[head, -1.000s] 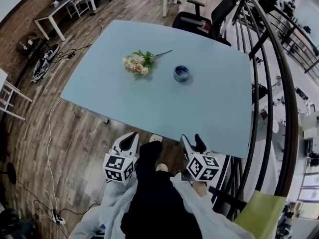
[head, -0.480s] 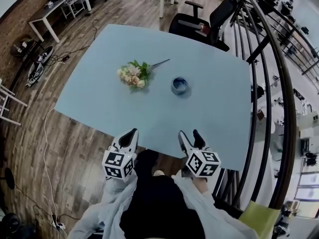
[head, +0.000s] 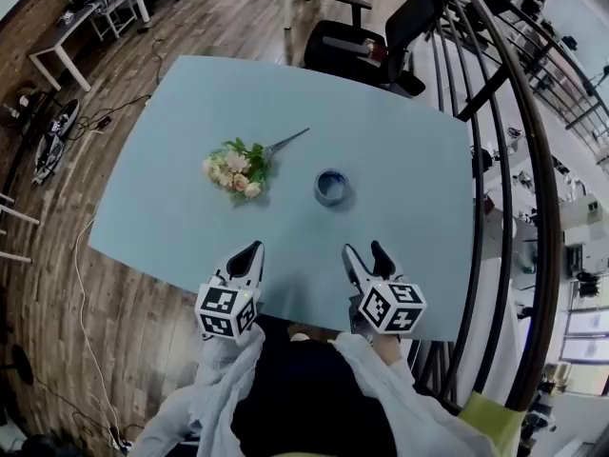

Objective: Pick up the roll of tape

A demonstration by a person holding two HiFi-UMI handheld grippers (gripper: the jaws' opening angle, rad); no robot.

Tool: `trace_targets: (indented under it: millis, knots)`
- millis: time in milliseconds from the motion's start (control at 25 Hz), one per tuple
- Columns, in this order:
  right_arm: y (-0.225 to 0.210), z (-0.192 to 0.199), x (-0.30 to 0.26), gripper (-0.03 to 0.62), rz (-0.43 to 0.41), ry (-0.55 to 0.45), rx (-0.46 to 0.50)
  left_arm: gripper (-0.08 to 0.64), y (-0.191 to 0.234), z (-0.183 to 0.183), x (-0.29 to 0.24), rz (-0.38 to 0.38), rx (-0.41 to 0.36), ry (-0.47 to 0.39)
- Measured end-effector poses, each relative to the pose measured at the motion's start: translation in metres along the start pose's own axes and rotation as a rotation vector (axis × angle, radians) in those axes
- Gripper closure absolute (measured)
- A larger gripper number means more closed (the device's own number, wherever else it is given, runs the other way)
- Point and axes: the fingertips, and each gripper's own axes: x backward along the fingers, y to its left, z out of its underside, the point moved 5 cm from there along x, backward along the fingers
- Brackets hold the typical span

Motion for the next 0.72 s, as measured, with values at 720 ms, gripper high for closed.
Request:
trace_targets:
  millis: [720]
  knots:
    - [-0.029, -0.053, -0.127, 0.278, 0.043, 0.099, 0.013, 0.543, 0.044, -0.026, -0.100, 0.061, 0.041, 0.078]
